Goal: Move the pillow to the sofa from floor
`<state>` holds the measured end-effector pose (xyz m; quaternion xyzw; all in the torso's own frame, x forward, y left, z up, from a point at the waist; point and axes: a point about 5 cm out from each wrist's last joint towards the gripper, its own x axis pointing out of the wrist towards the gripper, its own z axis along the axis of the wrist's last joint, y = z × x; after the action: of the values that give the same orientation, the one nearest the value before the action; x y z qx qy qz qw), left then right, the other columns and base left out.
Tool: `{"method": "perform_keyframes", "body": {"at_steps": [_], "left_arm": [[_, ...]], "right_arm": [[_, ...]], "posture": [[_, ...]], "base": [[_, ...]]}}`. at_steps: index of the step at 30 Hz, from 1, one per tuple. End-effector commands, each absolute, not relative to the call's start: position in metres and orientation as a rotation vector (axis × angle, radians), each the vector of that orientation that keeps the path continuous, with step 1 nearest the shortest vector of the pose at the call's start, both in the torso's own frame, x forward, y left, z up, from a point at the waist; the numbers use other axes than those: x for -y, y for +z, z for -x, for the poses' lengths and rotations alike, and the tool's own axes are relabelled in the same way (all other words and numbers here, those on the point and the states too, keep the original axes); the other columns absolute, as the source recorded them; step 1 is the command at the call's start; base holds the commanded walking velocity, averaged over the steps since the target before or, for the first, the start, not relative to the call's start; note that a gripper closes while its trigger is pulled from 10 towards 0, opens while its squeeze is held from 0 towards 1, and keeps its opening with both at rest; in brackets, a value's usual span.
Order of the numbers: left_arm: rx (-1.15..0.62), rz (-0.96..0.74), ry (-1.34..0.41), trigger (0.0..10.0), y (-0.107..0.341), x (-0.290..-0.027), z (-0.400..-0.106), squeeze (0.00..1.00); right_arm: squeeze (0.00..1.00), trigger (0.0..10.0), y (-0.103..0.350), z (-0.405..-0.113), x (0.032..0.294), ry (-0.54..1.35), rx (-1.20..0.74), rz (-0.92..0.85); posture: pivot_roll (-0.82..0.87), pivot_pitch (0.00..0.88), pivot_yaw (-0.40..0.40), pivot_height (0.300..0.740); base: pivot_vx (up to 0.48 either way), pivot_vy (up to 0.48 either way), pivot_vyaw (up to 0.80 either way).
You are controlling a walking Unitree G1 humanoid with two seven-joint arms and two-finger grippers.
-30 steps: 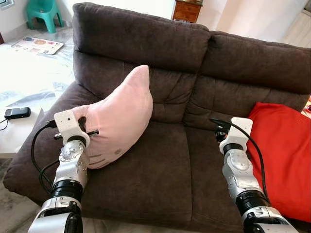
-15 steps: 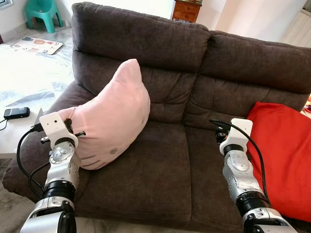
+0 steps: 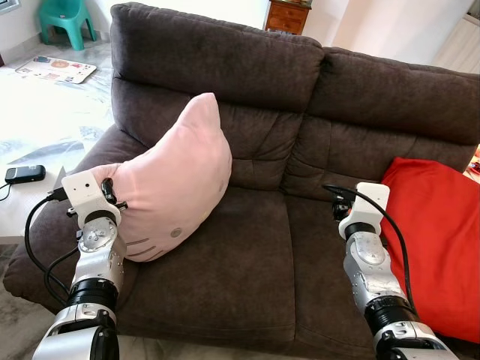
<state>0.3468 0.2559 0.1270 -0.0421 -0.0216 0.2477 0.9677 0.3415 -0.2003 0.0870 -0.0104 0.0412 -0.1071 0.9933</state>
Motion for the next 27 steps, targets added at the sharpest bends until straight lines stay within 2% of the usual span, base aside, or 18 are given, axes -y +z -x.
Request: {"method": "perform_keyframes", "body": {"at_steps": [1, 10, 12, 22, 24, 27], "left_arm": [[0.129, 0.059, 0.538, 10.0, 0.147, -0.262, -0.351, 1.0], [0.196, -0.03, 0.595, 10.0, 0.161, -0.268, -0.348, 1.0], [0.206, -0.054, 0.572, 10.0, 0.163, -0.264, -0.349, 0.0], [0.225, -0.119, 0.466, 10.0, 0.159, -0.243, -0.349, 0.0], [0.22, -0.202, 0.398, 10.0, 0.153, -0.233, -0.347, 0.0], [0.212, -0.224, 0.331, 10.0, 0.143, -0.224, -0.341, 0.0]], "right_arm": [[0.0, 10.0, 0.088, -0.34, 0.207, -0.233, -0.084, 0.033], [0.0, 10.0, 0.087, -0.339, 0.207, -0.239, -0.084, 0.03], [0.0, 10.0, 0.086, -0.339, 0.207, -0.24, -0.085, 0.03], [0.0, 10.0, 0.086, -0.338, 0.207, -0.243, -0.086, 0.029], [0.0, 10.0, 0.088, -0.337, 0.206, -0.235, -0.058, 0.012], [0.0, 10.0, 0.089, -0.335, 0.205, -0.211, -0.019, -0.006]], "posture": [[0.18, 0.0, -0.192, 0.74], [0.18, 0.0, -0.191, 0.74], [0.18, 0.0, -0.188, 0.74], [0.18, 0.0, -0.187, 0.74], [0.18, 0.0, -0.184, 0.74], [0.17, 0.0, -0.177, 0.74]], "base": [[0.0, 0.0, 0.0], [0.0, 0.0, 0.0], [0.0, 0.0, 0.0], [0.0, 0.0, 0.0], [0.0, 0.0, 0.0], [0.0, 0.0, 0.0]]}}
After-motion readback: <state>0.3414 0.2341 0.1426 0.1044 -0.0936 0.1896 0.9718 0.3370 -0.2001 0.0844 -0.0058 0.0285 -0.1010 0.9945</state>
